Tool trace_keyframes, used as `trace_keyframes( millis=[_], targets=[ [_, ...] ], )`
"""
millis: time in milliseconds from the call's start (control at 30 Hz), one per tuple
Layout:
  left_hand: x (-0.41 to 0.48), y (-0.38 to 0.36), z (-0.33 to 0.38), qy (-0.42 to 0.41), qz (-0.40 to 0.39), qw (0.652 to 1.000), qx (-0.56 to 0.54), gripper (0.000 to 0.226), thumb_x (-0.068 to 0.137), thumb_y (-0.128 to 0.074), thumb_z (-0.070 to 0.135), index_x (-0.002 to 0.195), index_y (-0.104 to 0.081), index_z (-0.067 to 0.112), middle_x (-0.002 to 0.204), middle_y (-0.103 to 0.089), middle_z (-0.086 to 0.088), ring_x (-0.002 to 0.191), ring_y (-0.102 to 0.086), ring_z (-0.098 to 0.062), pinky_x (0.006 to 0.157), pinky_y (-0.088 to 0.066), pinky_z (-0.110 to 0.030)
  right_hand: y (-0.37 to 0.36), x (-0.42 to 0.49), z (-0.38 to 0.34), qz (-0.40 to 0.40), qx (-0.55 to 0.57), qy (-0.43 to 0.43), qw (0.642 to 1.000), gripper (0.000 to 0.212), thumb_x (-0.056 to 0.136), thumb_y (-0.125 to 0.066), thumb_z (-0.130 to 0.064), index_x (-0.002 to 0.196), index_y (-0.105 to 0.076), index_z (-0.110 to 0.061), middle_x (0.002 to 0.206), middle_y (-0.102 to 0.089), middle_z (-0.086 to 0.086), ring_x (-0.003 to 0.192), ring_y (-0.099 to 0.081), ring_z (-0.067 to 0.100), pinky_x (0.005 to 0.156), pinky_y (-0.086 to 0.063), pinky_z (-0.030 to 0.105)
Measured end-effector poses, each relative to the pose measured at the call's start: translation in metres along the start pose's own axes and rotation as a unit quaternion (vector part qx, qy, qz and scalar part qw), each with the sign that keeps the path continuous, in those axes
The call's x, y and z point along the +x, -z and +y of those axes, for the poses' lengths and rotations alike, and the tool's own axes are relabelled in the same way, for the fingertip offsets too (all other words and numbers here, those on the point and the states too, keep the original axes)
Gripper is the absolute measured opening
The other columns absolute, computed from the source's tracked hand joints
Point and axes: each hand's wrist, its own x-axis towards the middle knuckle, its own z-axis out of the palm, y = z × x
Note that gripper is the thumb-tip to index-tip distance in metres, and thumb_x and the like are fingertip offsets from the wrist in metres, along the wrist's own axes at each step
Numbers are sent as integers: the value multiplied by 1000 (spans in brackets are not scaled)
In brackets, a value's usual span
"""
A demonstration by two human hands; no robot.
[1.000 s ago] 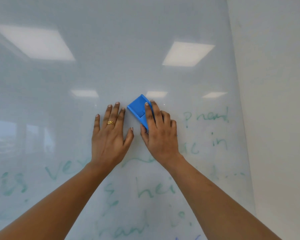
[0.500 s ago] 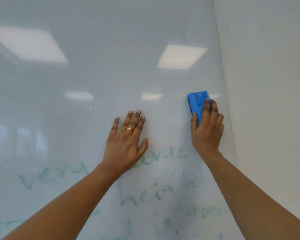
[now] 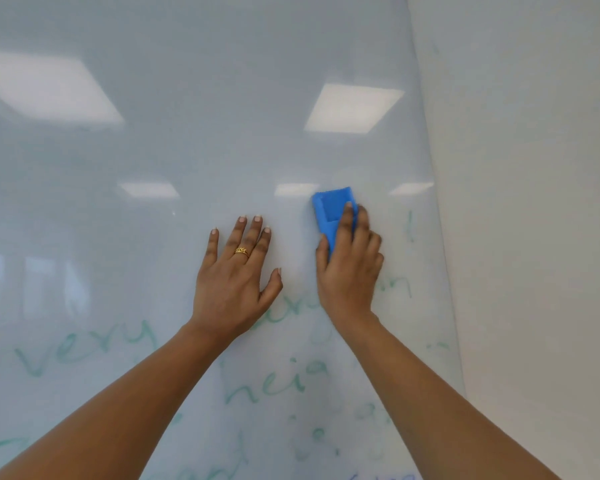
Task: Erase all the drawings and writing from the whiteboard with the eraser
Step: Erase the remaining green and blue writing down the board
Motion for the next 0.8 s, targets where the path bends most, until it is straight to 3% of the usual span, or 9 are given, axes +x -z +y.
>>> trace_keyframes(
  millis=[100, 233, 500, 700, 800],
  targets=[
    [0, 1, 1, -4, 3, 1000, 15, 62, 89, -31, 42, 132, -51, 3, 139, -47, -15, 131, -42, -30, 107, -23, -51, 1, -11, -8, -25, -10, 113, 993, 53, 89, -33, -34, 134, -42, -6, 133, -50, 15, 90, -57, 28, 63, -49, 35],
    [1, 0, 1, -9, 14, 1000, 21, 59, 89, -32, 39, 130, -53, 2, 138, -49, -15, 129, -45, -32, 105, -27, -52, 1, -3, 7, -10, -6, 163, 987, 52, 89, -35, -35, 134, -40, -8, 134, -50, 13, 91, -57, 27, 64, -49, 34],
    [1, -3, 1, -11, 20, 1000, 19, 57, 90, -30, 37, 131, -52, 3, 139, -47, -14, 130, -43, -31, 106, -26, -52, 4, 36, 53, 17, -27, 28, 999, 56, 88, -35, -35, 133, -47, -5, 132, -52, 16, 89, -57, 37, 60, -48, 39],
    [1, -2, 0, -17, 30, 999, 16, 57, 90, -32, 35, 130, -53, 2, 138, -48, -15, 129, -44, -33, 105, -26, -53, 15, 51, 103, -8, -26, -91, 995, 54, 98, -33, -36, 147, -23, -13, 152, -24, 6, 116, -39, 34, 82, -42, 46],
    [1, -2, -1, -21, 26, 999, 16, 57, 89, -32, 36, 130, -53, 2, 138, -47, -15, 129, -44, -33, 105, -26, -54, 20, 34, 118, -11, -15, -113, 993, 54, 99, -35, -34, 147, -21, -13, 153, -21, 6, 118, -37, 33, 85, -41, 46]
  ],
)
